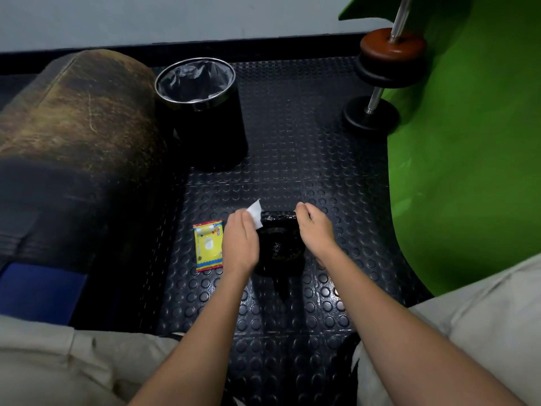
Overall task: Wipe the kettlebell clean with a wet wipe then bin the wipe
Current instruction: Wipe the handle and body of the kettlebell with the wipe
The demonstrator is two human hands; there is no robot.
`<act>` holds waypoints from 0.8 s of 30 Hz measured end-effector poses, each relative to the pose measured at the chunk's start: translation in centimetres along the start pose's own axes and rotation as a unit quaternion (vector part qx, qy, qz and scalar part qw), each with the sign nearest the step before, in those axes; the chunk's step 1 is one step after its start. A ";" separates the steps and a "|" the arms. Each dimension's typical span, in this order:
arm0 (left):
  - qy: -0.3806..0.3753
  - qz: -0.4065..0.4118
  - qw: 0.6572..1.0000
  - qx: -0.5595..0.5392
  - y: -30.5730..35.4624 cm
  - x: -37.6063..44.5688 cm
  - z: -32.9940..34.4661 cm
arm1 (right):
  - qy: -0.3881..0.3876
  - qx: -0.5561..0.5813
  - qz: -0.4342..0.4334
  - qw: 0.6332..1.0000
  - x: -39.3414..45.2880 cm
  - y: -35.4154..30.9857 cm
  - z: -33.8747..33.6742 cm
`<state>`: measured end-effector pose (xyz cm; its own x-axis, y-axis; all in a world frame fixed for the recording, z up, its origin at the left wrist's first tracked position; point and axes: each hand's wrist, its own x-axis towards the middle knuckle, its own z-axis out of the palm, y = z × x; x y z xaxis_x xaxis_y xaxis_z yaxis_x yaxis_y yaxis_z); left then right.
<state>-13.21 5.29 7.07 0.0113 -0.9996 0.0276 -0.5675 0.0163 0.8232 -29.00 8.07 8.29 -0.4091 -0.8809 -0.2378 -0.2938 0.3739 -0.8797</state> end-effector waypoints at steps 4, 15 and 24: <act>0.013 0.109 0.991 0.078 -1.0 -0.8 0.7 | -0.007 0.005 0.002 1.000 0.3 0.4 -0.2; -0.067 -0.333 0.902 -0.267 -1.4 1.7 -0.2 | -0.030 -0.005 -0.016 0.999 1.1 -0.3 -0.1; 0.011 -0.029 0.999 0.012 0.7 0.1 -0.2 | -0.039 -0.020 -0.002 0.999 0.9 -0.7 -0.3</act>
<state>-13.42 5.19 7.77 0.0617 -0.9981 -0.0071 -0.5852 -0.0419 0.8098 -29.42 7.07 8.77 -0.3403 -0.9019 -0.2658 -0.3298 0.3792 -0.8645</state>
